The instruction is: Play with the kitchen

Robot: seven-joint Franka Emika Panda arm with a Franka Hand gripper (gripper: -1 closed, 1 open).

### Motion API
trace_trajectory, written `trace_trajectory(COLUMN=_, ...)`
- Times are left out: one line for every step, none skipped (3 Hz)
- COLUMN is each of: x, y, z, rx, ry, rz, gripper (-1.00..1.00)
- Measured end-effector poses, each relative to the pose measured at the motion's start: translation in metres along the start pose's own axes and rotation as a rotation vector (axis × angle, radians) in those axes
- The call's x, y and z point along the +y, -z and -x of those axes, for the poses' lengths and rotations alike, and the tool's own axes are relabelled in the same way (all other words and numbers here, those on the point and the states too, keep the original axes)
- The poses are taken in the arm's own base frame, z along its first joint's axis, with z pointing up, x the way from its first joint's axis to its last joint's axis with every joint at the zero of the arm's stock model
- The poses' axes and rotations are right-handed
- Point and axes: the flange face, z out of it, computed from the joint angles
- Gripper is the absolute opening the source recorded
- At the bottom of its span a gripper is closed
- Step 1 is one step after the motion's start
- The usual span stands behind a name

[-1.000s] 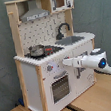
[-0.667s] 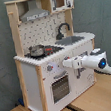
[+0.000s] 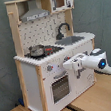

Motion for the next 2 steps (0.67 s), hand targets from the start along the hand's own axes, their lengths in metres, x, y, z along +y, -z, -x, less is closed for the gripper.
trace_trajectory(x=0.001, y=-0.0006, z=-0.0003, rx=-0.012, ry=-0.103, rz=-0.008, gripper=-1.0)
trace_trajectory(x=0.0006, y=-0.0006, z=0.0, rx=-0.013, ry=-0.104, rz=-0.009, gripper=1.0)
